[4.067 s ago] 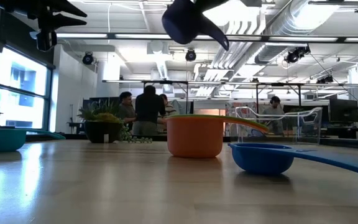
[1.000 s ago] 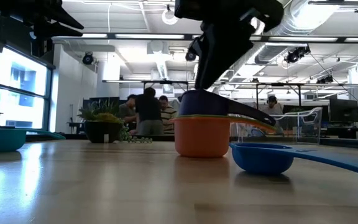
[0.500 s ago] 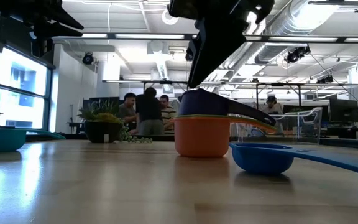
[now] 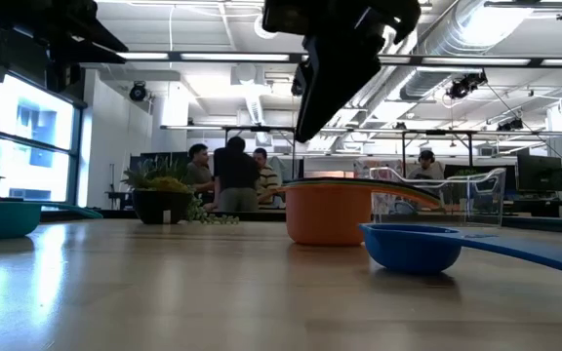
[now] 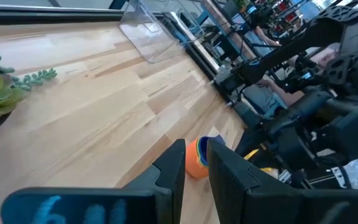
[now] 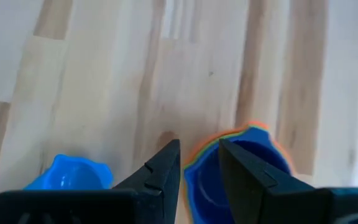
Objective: Nest measuring cups in basket
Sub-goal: Stack the yellow measuring cup on top of the dark blue measuring cup
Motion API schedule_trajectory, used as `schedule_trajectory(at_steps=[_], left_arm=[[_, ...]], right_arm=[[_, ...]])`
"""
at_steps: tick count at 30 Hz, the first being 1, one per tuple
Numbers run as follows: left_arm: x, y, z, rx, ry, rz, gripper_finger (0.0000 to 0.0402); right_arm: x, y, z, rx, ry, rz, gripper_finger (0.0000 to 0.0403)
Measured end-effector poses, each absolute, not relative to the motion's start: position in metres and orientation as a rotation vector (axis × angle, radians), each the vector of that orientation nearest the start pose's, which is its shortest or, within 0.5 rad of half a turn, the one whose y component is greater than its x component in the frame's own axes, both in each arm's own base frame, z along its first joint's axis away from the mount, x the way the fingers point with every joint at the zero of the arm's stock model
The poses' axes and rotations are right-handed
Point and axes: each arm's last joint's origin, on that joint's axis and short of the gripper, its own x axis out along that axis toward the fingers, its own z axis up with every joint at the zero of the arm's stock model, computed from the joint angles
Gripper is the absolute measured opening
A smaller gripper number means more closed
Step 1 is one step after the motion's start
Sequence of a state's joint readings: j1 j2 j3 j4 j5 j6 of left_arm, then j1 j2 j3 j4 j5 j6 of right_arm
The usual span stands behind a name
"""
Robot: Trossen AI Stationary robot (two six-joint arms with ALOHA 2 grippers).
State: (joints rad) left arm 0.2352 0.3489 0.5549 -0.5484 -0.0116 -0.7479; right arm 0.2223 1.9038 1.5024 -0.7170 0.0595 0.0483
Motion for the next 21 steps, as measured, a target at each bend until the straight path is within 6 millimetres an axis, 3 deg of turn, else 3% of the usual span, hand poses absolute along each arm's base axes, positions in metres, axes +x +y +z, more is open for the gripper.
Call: schedule_trajectory(at_steps=[10, 16, 21], left_arm=[[0.088, 0.021, 0.270, -0.775, 0.236, 0.362, 0.0058], [0.088, 0.021, 0.270, -0.734, 0.247, 0.346, 0.0058], [0.088, 0.021, 0.270, -0.733, 0.247, 0.345, 0.0058]], right_arm=[[0.388, 0.076, 0.265, -0.042, 1.155, -0.034, 0.0103], [0.378, 0.076, 0.274, 0.116, 1.249, -0.173, 0.0103], [0.363, 0.088, 0.273, 0.200, 1.369, -0.252, 0.0103]])
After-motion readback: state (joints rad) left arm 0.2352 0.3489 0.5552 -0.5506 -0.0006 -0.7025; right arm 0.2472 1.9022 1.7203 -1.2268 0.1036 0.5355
